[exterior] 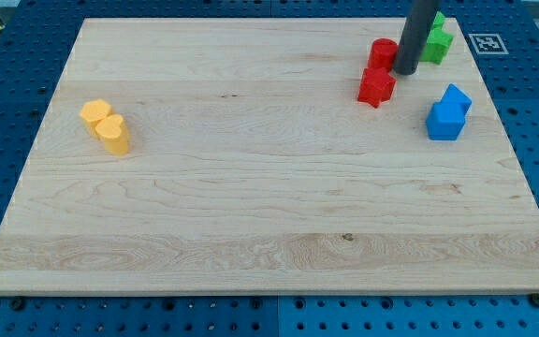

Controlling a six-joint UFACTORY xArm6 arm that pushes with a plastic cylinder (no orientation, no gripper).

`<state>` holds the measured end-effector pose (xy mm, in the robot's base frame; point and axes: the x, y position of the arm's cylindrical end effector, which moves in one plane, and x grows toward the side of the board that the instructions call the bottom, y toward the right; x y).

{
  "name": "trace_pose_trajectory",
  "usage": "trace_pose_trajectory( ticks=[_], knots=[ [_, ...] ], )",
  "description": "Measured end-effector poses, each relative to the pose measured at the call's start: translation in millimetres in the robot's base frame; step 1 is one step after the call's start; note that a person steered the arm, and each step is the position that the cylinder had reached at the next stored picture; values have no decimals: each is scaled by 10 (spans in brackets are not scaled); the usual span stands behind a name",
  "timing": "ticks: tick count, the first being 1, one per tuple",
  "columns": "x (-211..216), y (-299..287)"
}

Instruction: Push red star towards bottom center

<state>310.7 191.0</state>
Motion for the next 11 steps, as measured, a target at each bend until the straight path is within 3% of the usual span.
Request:
trace_pose_trajectory(
  ticks=[1,3,4,5,11],
  knots=[
    [-94,175],
    [-302,-394],
    [-278,-387],
    [48,-288],
    [345,-403]
  ],
)
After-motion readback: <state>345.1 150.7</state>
